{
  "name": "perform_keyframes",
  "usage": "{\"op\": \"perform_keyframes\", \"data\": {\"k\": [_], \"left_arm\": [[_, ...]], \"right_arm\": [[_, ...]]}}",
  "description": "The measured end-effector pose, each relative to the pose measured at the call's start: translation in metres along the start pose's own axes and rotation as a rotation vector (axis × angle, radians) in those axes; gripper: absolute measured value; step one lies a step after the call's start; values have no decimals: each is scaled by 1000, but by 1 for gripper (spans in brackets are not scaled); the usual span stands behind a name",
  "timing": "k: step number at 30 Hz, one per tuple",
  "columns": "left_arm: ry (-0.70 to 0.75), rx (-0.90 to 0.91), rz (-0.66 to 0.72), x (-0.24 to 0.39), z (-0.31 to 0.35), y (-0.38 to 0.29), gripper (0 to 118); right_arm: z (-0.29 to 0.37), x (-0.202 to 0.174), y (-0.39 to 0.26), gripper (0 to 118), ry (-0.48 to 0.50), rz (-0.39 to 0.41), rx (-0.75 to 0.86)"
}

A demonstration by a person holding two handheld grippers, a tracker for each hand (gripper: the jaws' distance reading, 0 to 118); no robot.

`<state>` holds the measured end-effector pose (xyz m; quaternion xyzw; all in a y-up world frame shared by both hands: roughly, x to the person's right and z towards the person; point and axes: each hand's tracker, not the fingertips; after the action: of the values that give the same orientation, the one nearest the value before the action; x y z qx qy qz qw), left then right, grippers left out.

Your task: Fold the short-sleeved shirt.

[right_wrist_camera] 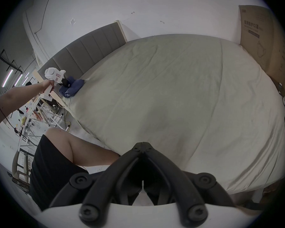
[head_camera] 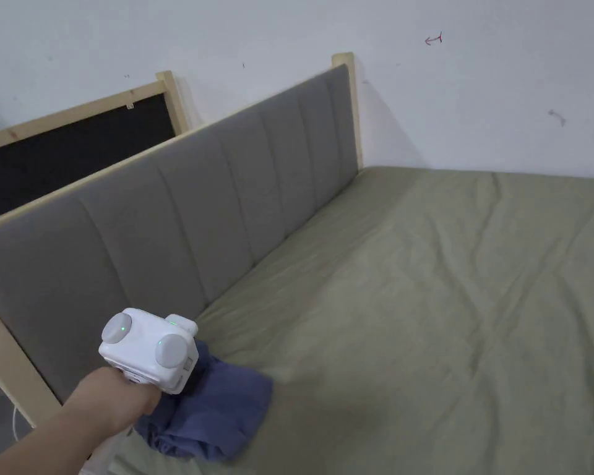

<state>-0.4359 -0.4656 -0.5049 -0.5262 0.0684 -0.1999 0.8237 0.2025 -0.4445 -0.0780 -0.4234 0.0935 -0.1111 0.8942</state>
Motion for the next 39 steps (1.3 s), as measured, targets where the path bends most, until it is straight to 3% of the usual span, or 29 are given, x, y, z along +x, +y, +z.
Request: {"op": "perform_keyframes", "data": {"k": [2, 3, 5, 7, 8, 9, 11, 13, 14, 17, 22, 25, 27, 39], "left_arm": [[56, 48, -25, 11, 8, -6, 102], [25, 103, -19, 15, 17, -13, 115], [-119, 265, 66, 26, 46, -26, 111], [-149, 314, 149, 45, 90, -42, 111], [-167, 390, 192, 56, 116, -54, 108], [-192, 472, 238, 67, 141, -64, 91], [-341, 582, 191, 98, 203, -86, 41], [-316, 712, 209, 131, 256, -110, 21], [-333, 786, 191, 146, 283, -121, 2], [-466, 943, 257, 187, 354, -153, 1], [-421, 1168, 213, 242, 430, -186, 0], [-505, 1192, 176, 272, 440, -184, 0], [-479, 1126, 168, 289, 443, -182, 0], [-434, 1194, 141, 311, 453, -213, 0]], "right_arm": [[1, -4, 4, 0, -5, 13, 16], [3, -5, 6, 0, -4, 16, 29], [8, -7, 8, 0, -18, 33, 73], [16, -8, 10, 0, -36, 45, 114], [22, -8, 11, 0, -45, 47, 137], [27, -7, 12, 0, -55, 59, 158], [44, -8, 13, 0, -112, 95, 216], [62, -5, 14, 0, -143, 105, 267], [72, -5, 14, 0, -179, 110, 300], [107, 3, 12, 0, -263, 101, 433], [158, 14, 11, 0, -450, 129, 641], [177, 18, 14, 0, -535, 153, 715], [188, 21, 14, 0, -551, 154, 736], [209, 34, -2, 0, -614, 137, 773]]}}
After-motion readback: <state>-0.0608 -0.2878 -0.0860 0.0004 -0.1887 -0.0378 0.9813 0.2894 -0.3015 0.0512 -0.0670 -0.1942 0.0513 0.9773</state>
